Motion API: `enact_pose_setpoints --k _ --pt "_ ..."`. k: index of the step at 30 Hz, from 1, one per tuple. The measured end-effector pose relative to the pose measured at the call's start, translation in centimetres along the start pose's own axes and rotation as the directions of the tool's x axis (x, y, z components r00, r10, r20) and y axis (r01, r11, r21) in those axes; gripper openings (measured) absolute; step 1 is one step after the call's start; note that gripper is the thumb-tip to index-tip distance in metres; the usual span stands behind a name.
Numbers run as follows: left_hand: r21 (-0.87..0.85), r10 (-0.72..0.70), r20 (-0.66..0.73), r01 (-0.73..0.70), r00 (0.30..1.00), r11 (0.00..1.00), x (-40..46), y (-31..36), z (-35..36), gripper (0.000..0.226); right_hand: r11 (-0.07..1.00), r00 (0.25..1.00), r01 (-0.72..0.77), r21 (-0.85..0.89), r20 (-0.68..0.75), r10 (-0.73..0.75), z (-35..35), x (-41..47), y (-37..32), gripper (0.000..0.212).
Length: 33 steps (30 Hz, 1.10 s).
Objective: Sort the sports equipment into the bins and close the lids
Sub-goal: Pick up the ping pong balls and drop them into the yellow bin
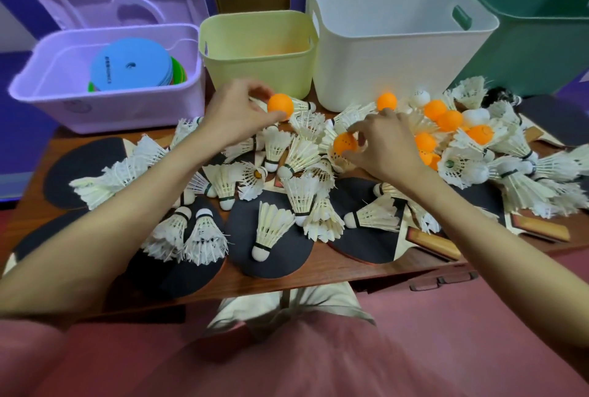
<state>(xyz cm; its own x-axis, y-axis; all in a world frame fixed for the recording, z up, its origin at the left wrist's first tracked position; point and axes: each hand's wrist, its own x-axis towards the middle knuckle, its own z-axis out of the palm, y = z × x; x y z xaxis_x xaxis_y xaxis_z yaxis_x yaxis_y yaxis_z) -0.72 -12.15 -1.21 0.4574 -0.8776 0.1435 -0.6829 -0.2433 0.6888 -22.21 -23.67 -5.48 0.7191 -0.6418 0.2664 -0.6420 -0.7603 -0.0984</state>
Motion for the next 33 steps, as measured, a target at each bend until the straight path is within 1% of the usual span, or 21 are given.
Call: enact_pose_setpoints --k 3,6,8,10,13,17,18,20,23,25,27,30,33 --pt "-0.023 0.003 -0.157 -0.006 0.988 1.0 1.6 -0.2 -1.9 0.035 0.983 0.993 -0.014 0.182 -0.114 0.036 -1.2 1.8 -1.1 0.032" --pt "0.077 0.042 -0.246 -0.023 0.968 0.997 4.2 -0.9 -3.4 0.033 0.93 0.99 -0.022 0.367 -0.124 0.072 -1.5 5.2 -2.2 0.036" --pt "0.15 0.062 -0.283 -0.02 0.957 0.988 6.4 -1.7 -3.8 0.035 0.908 0.988 -0.004 0.419 -0.138 0.068 -1.3 8.3 -2.8 0.035" --pt "0.213 0.063 -0.3 0.003 0.952 0.977 8.8 -2.7 -3.9 0.037 0.904 0.981 0.047 0.425 -0.189 0.038 -1.1 11.7 -3.4 0.032" --pt "0.253 0.049 -0.298 0.029 0.953 0.967 11.8 -4.0 -3.6 0.037 0.937 0.973 0.1 0.335 -0.231 -0.021 -0.8 16.3 -4.2 0.03" --pt "0.287 -0.009 -0.24 0.08 0.971 0.955 14.5 -5.3 -2.8 0.039 0.967 0.979 0.101 0.233 -0.195 -0.055 0.3 19.9 -4.6 0.035" --pt "0.293 -0.016 -0.227 0.084 0.974 0.952 14.9 -5.6 -2.5 0.041 0.97 0.981 0.099 0.222 -0.185 -0.057 0.6 20.3 -4.5 0.038" --pt "0.294 -0.005 -0.22 0.071 0.976 0.953 14.9 -5.9 -2.2 0.043 0.967 0.976 0.108 0.229 -0.208 -0.06 0.7 19.8 -4.0 0.039" --pt "0.218 0.062 -0.249 -0.007 0.967 0.976 14.2 -5.1 -1.5 0.033 0.947 0.957 0.15 0.285 -0.284 -0.066 0.5 17.5 -2.0 0.031" --pt "0.13 0.165 -0.279 -0.133 0.946 0.983 13.1 -3.5 -0.5 0.027 0.935 0.941 0.182 0.306 -0.33 -0.076 0.2 15.1 -0.2 0.025" --pt "0.086 0.289 -0.284 -0.275 0.914 0.957 12.0 -1.4 0.7 0.022 0.937 0.928 0.185 0.296 -0.367 -0.067 -0.4 12.7 1.9 0.021" --pt "0.06 0.436 -0.182 -0.433 0.881 0.9 10.5 2.0 3.0 0.015 0.95 0.934 0.098 0.297 -0.356 0.015 -1.1 9.8 5.6 0.02" --pt "0.058 0.535 -0.023 -0.533 0.845 0.844 10.1 4.2 6.2 0.015 0.944 0.945 -0.083 0.319 -0.277 0.176 -1.2 7.5 9.5 0.022"
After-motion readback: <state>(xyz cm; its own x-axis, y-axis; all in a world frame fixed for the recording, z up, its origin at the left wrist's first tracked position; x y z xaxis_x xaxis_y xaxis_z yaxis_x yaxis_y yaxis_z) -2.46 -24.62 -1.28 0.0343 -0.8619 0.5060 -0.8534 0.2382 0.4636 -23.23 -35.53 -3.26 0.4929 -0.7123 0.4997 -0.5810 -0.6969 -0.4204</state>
